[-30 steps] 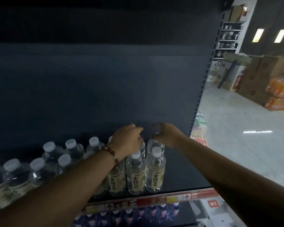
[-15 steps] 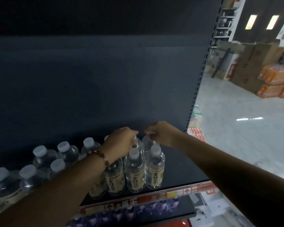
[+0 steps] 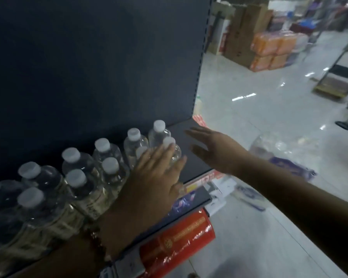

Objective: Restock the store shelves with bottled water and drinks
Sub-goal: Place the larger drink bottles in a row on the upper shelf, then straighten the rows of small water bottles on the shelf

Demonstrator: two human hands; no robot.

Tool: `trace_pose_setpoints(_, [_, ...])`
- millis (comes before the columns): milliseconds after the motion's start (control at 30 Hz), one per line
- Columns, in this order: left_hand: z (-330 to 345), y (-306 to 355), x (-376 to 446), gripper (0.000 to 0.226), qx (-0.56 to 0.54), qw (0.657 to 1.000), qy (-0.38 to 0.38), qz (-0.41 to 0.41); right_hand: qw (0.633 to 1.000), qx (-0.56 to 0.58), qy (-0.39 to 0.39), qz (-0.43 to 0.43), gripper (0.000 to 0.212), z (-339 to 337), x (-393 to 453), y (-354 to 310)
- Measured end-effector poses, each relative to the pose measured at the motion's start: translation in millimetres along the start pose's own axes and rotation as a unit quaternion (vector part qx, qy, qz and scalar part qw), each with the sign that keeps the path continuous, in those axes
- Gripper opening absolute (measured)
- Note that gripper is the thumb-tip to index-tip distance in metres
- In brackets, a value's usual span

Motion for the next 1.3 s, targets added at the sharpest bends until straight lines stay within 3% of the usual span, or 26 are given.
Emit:
trace_pose_setpoints(100, [36.3, 28.0, -35.2, 0.053, -0.056, 0.997, -0.021, 0.054, 0.996, -0.053, -0.028, 0.067, 0.062, 24.7, -74.3, 0.7])
trace_pose_setpoints(167, [69.3, 35.6, -58.3, 0.056, -0.058, 0.995, -0.065, 0.047, 0.992, -0.067, -0.058, 0.087, 0.064, 52.5, -106.8, -0.7])
trace_pose_setpoints(333, [149.1, 13.8, -92.7, 0.07, 0.026, 0.976, -0.198, -0.092, 0.985, -0.018, -0.129, 0.115, 0.073, 125.0, -144.1, 14.8])
trace_pose_setpoints(467, [182.5, 7.3, -96.8, 0.077, 0.04, 0.956, -0.214, -0.195, 0.983, 0.04, -0.133, 0.124, 0.076, 150.6, -160.1, 40.8])
trace_pose_setpoints(800, [270.5, 17.8, -78.6, 0.076, 0.047, 0.94, -0.134, -0.31, 0.988, 0.054, -0.134, 0.047, 0.082, 227.8, -152.7, 114.1])
trace_pose_setpoints(1000, [362.8, -0.2, -70.1, 0.086, 0.085, 0.967, -0.038, -0.237, 0.995, 0.025, -0.092, -0.042, 0.086, 320.8, -117.7, 135.6])
trace_pose_setpoints(1133, [400.5, -14.6, -53.7, 0.087, 0.117, 0.973, 0.061, -0.189, 0.998, 0.016, -0.016, -0.061, 0.085, 374.2, -109.0, 163.3])
trace_pose_setpoints(1300, [417.7, -31.4, -31.3, 0.079, 0.137, 0.966, 0.075, -0.207, 0.994, 0.039, 0.068, -0.082, 0.095, 395.5, -104.9, 188.4])
Point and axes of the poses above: each hand's wrist, its own x-axis towards the middle knuckle, its own z-axis out of the palm, y = z × x, the point moved 9 cm from there along x, towards the middle knuckle, and after that the axes turned 11 degrees about -z, right-handed, at the moved point
